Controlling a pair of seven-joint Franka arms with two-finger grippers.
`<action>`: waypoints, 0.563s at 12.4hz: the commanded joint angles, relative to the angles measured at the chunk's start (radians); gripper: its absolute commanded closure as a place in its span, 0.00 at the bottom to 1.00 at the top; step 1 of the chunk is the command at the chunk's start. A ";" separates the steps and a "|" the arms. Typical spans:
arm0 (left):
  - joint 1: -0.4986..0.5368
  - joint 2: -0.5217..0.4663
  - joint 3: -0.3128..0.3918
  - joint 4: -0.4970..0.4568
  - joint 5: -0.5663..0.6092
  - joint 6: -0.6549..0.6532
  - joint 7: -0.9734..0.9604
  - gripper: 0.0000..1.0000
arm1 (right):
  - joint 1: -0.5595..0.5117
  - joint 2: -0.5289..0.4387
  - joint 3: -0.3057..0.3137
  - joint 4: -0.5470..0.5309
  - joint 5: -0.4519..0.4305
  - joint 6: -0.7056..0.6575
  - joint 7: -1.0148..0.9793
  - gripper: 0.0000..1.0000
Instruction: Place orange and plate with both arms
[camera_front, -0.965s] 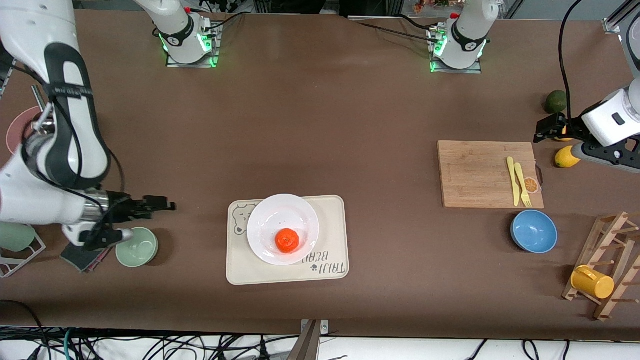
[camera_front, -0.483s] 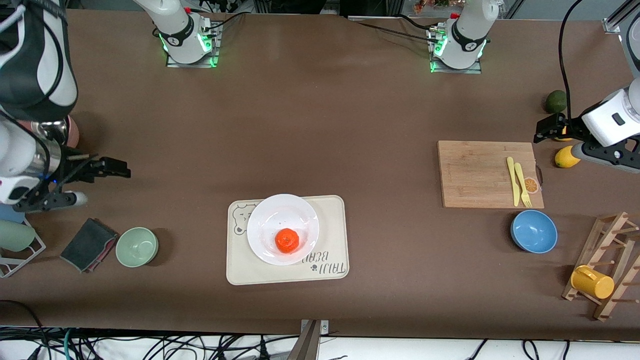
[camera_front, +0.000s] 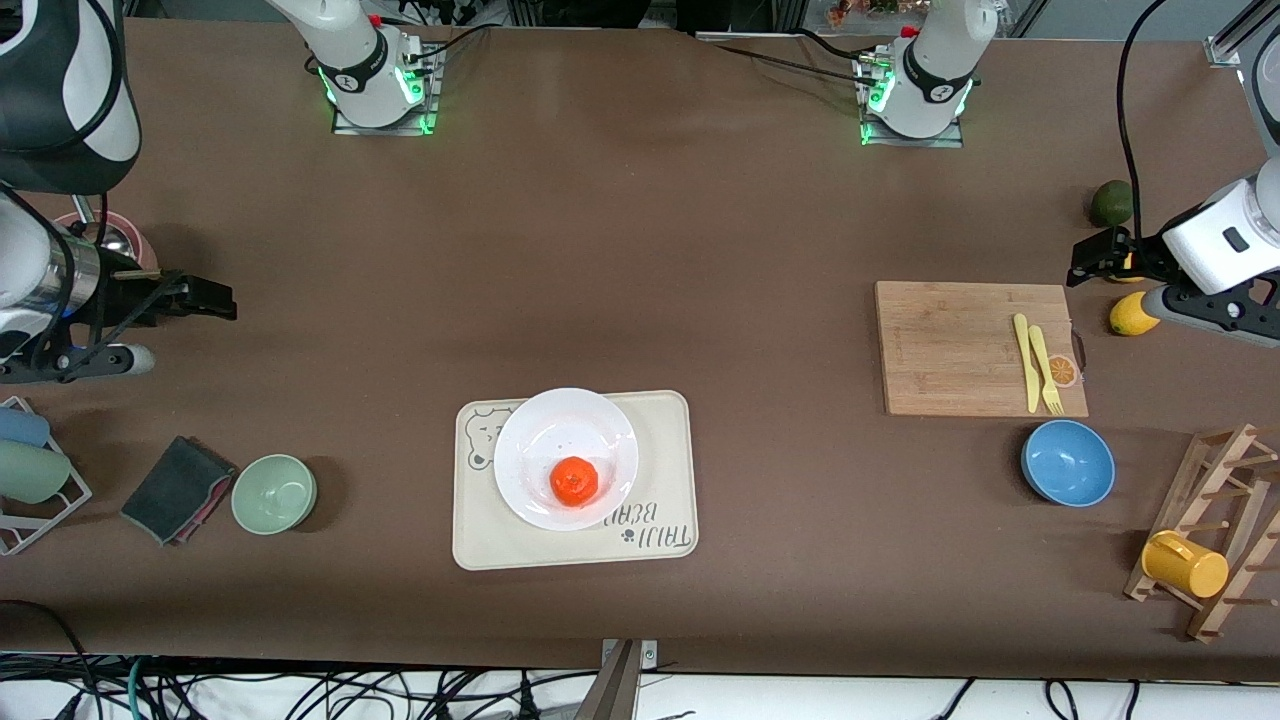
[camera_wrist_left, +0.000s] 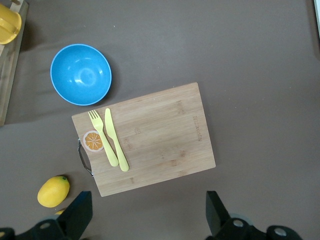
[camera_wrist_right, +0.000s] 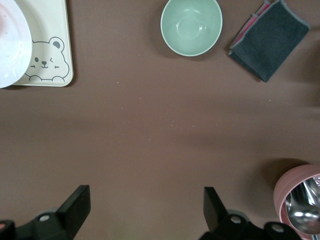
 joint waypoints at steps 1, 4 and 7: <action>0.007 -0.001 -0.006 -0.003 0.012 0.007 0.020 0.00 | 0.004 -0.024 0.000 -0.026 -0.021 -0.004 0.012 0.00; 0.007 -0.001 -0.006 -0.003 0.012 0.007 0.020 0.00 | 0.003 -0.023 -0.006 -0.024 -0.021 -0.002 0.006 0.00; 0.007 -0.001 -0.006 0.000 0.013 0.007 0.020 0.00 | 0.000 -0.020 -0.006 0.003 -0.045 -0.040 0.004 0.00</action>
